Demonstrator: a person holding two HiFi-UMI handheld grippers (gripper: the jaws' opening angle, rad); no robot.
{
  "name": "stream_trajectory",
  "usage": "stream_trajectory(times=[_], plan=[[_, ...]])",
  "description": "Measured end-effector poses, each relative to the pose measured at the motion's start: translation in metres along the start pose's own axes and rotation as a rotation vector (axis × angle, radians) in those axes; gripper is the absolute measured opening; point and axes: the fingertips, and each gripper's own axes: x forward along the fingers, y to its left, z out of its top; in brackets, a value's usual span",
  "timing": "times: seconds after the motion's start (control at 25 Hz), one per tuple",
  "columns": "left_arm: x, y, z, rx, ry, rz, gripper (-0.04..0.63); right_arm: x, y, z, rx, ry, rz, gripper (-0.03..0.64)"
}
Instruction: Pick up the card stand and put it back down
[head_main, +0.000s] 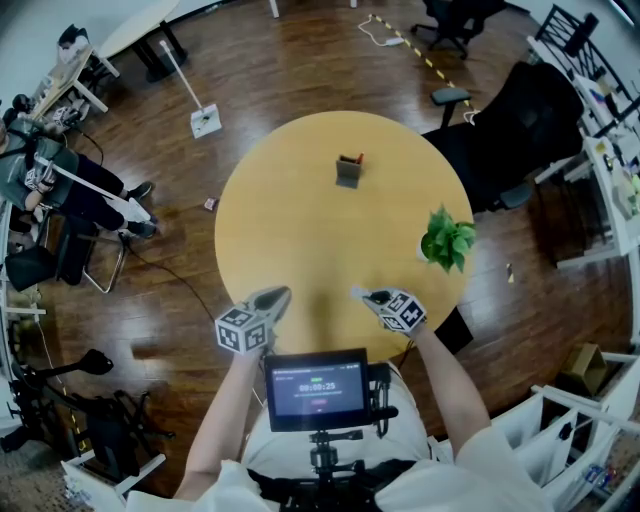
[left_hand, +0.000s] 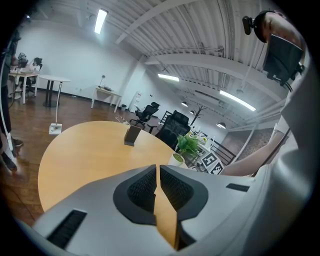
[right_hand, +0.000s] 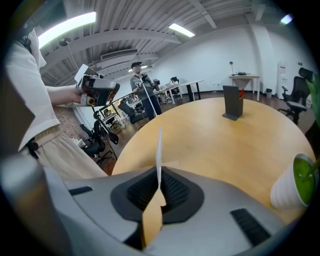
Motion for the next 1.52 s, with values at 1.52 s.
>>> stream_trajectory(times=[1.52], plan=[[0.017, -0.026, -0.018, 0.011, 0.043, -0.029, 0.021, 0.033, -0.025, -0.026, -0.005, 0.032, -0.042, 0.028]])
